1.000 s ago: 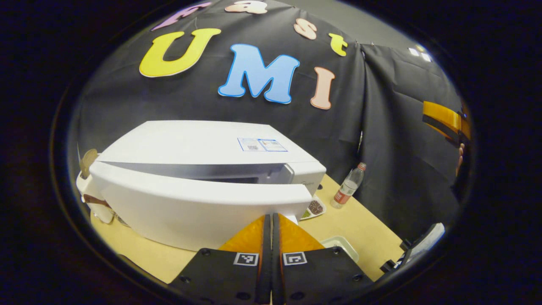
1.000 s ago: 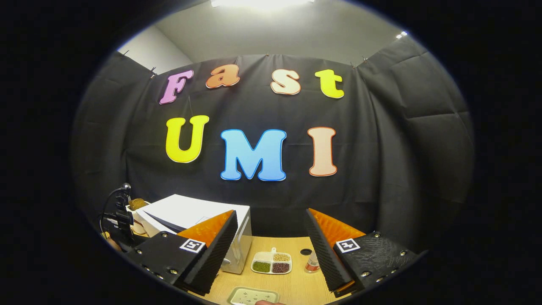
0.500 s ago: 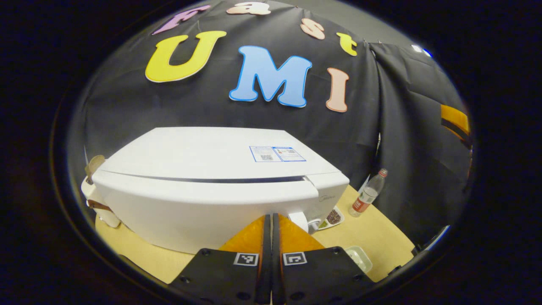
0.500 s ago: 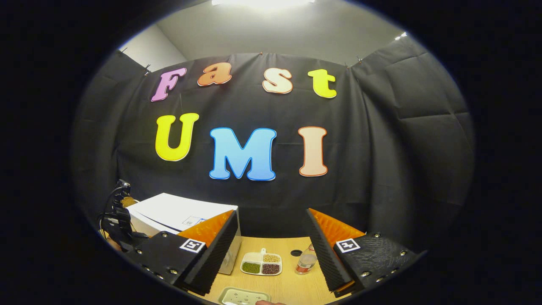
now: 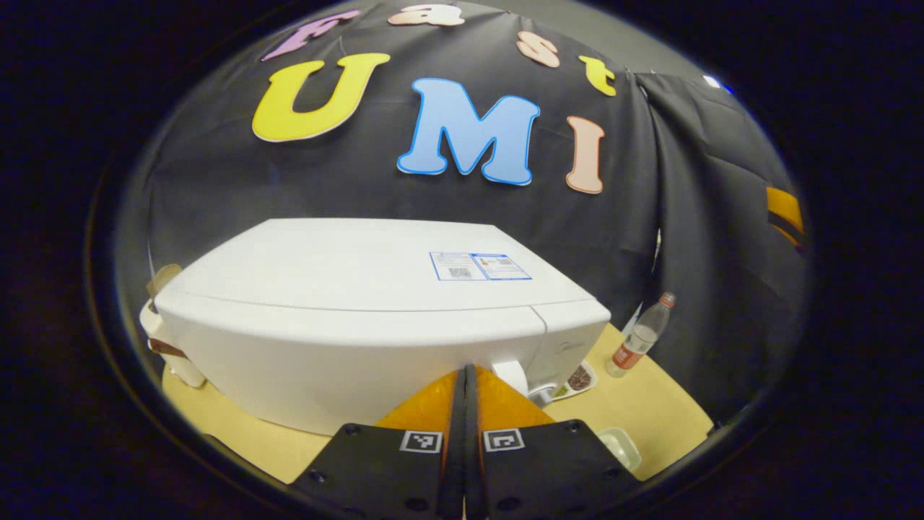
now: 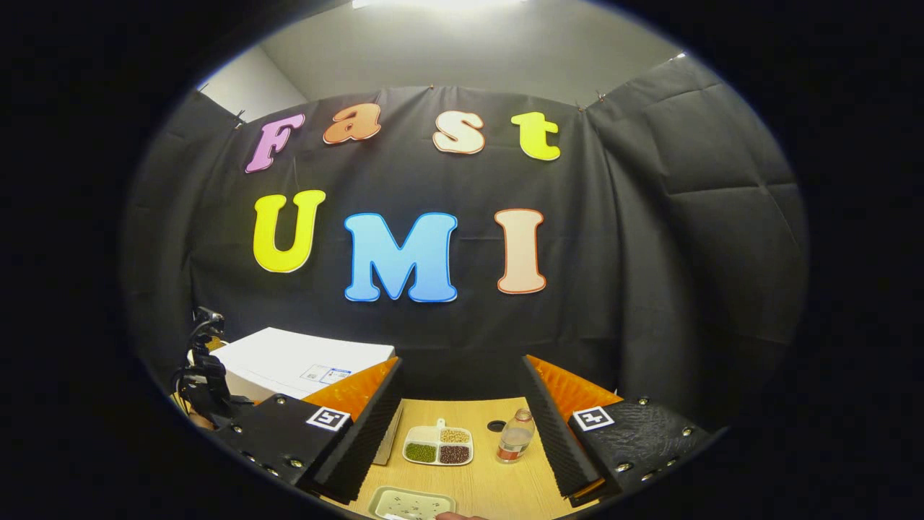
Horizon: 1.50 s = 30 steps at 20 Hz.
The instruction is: Open the microwave oven with the left hand, put the food in, and close the microwave oven.
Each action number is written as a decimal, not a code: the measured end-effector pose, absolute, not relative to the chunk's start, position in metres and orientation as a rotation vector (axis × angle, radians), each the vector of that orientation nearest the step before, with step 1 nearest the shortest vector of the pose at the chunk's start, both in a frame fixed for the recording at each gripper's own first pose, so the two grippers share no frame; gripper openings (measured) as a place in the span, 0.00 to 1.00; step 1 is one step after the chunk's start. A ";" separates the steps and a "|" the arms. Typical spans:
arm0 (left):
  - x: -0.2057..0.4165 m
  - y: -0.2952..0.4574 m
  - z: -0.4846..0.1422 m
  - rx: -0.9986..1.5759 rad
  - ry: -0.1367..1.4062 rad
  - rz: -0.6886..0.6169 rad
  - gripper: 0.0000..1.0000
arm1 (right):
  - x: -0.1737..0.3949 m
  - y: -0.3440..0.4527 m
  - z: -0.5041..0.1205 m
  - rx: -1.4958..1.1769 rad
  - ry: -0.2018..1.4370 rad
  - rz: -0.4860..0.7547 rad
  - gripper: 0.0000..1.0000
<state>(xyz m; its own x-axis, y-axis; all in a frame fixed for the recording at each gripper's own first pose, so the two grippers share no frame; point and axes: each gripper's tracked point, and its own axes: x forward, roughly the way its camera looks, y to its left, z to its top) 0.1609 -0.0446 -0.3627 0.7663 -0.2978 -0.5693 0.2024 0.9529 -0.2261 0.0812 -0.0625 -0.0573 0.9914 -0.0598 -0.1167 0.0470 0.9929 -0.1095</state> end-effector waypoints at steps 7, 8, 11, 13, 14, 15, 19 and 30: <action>0.171 -0.025 -0.326 -0.043 0.533 -0.223 0.07 | 0.070 -0.060 -0.057 -0.123 0.116 -0.051 0.96; 0.173 -0.019 -0.306 -0.047 0.497 -0.206 0.07 | 0.068 -0.056 -0.057 -0.118 0.114 -0.046 0.96; 0.171 0.006 -0.231 -0.063 0.374 -0.160 0.07 | 0.062 -0.043 -0.049 -0.117 0.094 -0.032 0.96; 0.161 0.032 -0.169 -0.041 0.267 -0.107 0.07 | 0.059 -0.030 -0.039 -0.118 0.073 -0.014 0.96; 0.155 0.042 -0.137 -0.033 0.204 -0.087 0.05 | 0.057 -0.024 -0.032 -0.114 0.059 -0.005 0.96; 0.144 0.052 -0.108 -0.022 0.165 -0.067 0.17 | 0.054 -0.017 -0.024 -0.111 0.046 0.001 0.96; 0.090 0.093 -0.034 0.003 0.078 0.022 0.93 | 0.043 0.011 0.001 -0.061 0.037 0.016 0.96; 0.039 0.119 0.029 -0.042 0.017 -0.095 0.94 | -0.003 0.056 0.043 -0.080 0.003 -0.038 0.96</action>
<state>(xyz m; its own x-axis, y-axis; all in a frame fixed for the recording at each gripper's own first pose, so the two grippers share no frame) 0.0388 0.1191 0.0291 0.9954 -0.0948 -0.0145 0.0941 0.9946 -0.0432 -0.0031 0.0558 0.0430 0.9993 -0.0382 -0.0019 0.0379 0.9961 -0.0798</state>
